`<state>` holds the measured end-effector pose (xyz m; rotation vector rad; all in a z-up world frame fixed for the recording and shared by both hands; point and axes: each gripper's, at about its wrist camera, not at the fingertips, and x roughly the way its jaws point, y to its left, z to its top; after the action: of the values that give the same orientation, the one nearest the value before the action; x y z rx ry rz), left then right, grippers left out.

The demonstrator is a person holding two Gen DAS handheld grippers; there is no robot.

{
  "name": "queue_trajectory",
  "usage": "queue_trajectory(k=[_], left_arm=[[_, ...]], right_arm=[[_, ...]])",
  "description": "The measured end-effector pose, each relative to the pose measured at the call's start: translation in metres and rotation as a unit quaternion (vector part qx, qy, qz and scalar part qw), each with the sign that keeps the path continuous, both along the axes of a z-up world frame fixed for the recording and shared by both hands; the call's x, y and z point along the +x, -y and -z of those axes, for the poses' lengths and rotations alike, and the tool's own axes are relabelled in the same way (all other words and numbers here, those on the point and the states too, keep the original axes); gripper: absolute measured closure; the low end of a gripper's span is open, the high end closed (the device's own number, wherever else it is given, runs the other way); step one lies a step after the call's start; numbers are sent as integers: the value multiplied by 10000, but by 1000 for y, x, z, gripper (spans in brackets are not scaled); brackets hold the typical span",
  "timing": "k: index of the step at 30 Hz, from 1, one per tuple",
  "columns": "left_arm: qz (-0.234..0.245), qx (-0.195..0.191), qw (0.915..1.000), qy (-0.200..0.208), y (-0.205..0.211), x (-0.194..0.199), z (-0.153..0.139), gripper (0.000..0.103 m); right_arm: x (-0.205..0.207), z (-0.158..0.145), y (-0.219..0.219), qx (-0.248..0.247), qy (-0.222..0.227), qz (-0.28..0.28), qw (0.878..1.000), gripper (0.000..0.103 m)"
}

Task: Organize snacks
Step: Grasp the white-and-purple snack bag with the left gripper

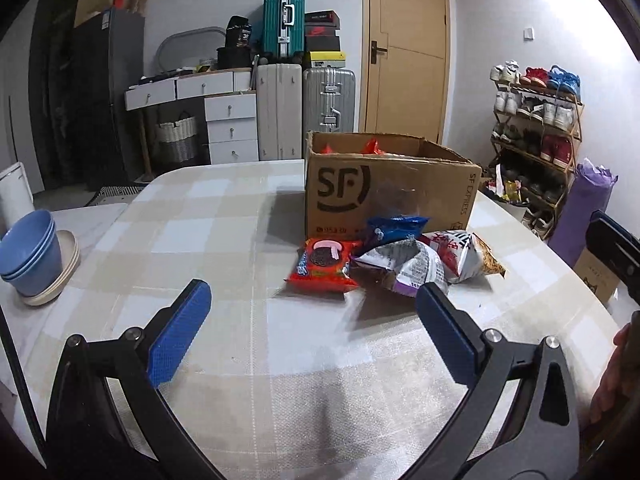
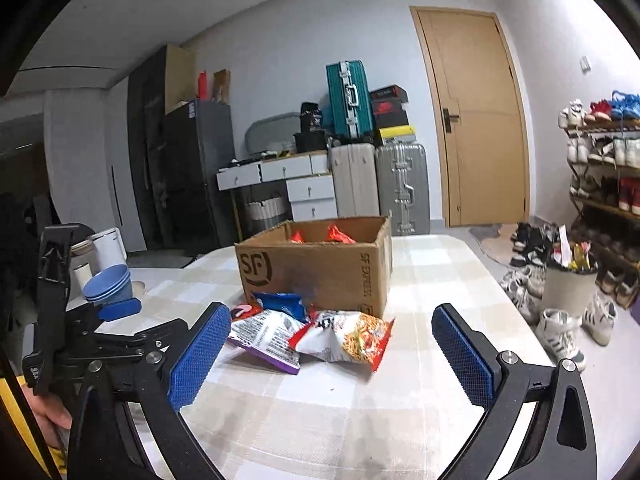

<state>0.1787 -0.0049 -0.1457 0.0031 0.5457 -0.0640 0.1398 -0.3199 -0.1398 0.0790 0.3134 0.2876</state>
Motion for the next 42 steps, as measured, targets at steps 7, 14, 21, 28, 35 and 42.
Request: queue_trajectory(k=[7,14,21,28,35,42], left_arm=[[-79,-22,9999,-126,0,8,4,1],[-156,-60,9995,-286,0,14,9,1],[303,-27,9991,-296,26,25,-6,1],[398,-96,9896,-1380,69,102,8,7],[335,-560,9756,-2098,80,137,27,48],[462,-835,9684,-2306,76,140,34,62]], right_arm=[[4,1,2,38,-161,26,9999,1],[12,5,16,342,-430,214,9983,1],[13,7,19,377,-475,299,9977,1],[12,8,23,472,-484,371,9970,1],[9,6,24,544,-412,320,9972,1],[11,7,29,702,-457,341,9959,1]])
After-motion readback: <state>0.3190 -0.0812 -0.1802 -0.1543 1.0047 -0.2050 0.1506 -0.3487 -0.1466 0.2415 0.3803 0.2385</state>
